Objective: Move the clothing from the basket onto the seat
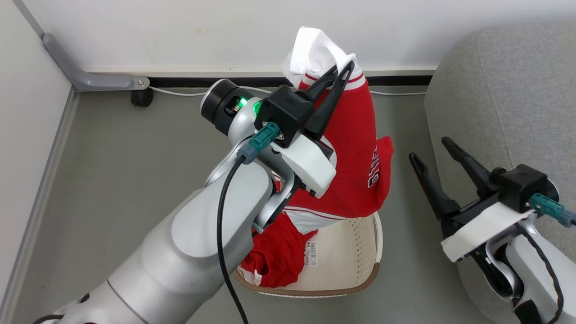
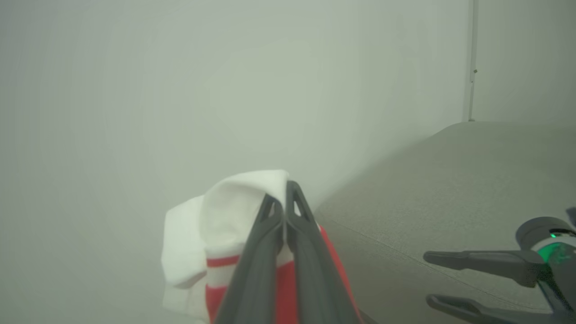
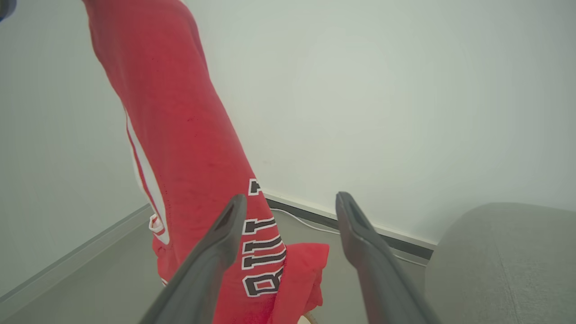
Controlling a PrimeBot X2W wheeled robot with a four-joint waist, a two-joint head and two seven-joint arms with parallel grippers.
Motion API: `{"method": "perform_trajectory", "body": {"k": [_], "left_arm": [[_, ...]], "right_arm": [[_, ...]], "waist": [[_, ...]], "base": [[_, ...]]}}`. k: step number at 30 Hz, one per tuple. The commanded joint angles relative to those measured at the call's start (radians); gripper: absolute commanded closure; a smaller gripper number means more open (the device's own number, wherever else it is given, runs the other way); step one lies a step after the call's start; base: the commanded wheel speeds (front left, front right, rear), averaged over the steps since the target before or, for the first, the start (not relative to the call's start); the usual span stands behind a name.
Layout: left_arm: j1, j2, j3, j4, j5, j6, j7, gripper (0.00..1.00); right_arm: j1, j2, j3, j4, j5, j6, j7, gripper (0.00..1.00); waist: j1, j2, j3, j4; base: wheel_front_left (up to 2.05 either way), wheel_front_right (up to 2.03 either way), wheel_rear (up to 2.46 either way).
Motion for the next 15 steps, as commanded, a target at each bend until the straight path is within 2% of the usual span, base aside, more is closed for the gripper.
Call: {"method": "perform_trajectory", "body": {"k": [1,8,15], "left_arm": [[-0.054,0.011,0.026,-0.03,0.009,-0.003,-0.011,1.0],[-0.06,-0.01,-0.003,-0.041,-0.011,-0.012,-0.02,1.0],[-0.072,-0.023,-0.051,-0.058,-0.023,-0.011,-0.023,1.0]], "right_arm": [[-0.034,-0.032,0.051,-0.016,0.022,0.007,-0.006,0.0],[-0.192,-0.131,0.324,0.03,0.126,0.007,-0.006,0.0],[-0.316,-0.159,0.512,0.087,0.197,0.007,-0.006,0.0]], "waist": [[0.0,0.0,0.002,0.004],[0.0,0.0,0.006,0.023],[0.0,0.0,0.012,0.041]], "base": [[0.0,0.0,0.0],[0.0,0.0,0.0],[0.0,0.0,0.0]]}}
